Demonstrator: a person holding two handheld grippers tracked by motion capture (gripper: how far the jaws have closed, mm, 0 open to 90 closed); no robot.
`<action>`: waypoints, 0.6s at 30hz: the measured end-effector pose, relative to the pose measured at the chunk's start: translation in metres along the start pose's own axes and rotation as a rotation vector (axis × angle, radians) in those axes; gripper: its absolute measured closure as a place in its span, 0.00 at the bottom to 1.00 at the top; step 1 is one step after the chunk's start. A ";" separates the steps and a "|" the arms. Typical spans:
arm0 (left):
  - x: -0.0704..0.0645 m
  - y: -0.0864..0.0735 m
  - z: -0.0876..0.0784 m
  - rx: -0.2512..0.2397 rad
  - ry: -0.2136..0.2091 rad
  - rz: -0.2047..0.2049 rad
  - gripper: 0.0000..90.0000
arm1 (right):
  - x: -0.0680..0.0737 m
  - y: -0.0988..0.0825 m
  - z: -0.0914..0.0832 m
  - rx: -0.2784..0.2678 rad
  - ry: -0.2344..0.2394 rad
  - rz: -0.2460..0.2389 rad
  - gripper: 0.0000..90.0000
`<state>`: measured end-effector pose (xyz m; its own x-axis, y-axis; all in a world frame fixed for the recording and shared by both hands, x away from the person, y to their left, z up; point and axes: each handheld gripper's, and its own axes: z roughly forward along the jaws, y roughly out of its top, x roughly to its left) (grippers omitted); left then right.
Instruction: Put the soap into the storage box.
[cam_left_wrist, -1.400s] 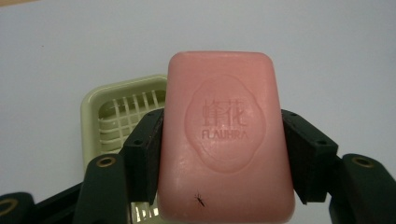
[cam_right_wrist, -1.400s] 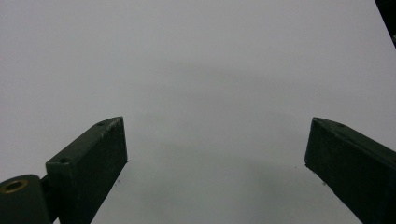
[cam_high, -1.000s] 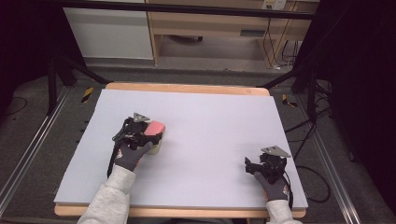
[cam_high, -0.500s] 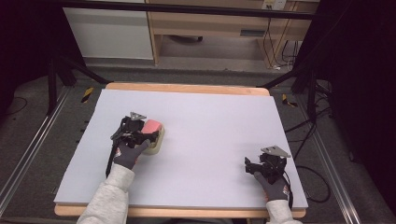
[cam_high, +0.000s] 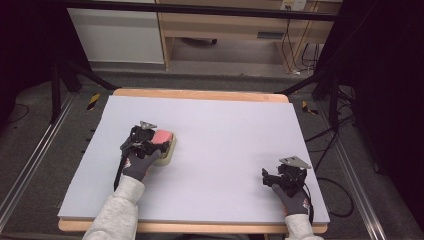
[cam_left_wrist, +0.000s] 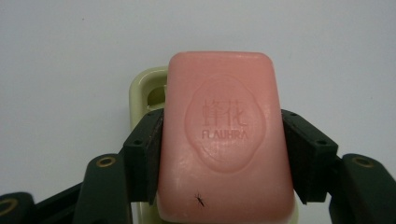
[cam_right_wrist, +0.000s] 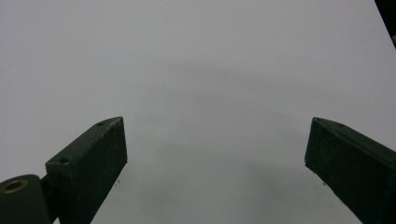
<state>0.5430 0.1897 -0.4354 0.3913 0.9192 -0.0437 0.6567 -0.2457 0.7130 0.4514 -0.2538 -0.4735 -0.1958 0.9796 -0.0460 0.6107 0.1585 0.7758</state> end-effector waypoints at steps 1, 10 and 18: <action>0.000 0.000 0.001 0.000 0.000 -0.002 0.41 | 0.000 0.000 0.000 0.000 0.000 0.000 0.07; 0.000 -0.003 0.006 0.014 0.013 0.003 0.41 | 0.000 0.000 0.000 -0.001 -0.002 -0.003 0.07; 0.000 -0.005 0.011 0.028 0.019 0.007 0.41 | 0.000 0.000 0.000 0.001 -0.001 0.000 0.07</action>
<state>0.5468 0.1874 -0.4462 0.3836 0.9232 -0.0253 0.6722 -0.2603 0.6931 0.4515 -0.2534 -0.4735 -0.1950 0.9797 -0.0463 0.6114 0.1583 0.7753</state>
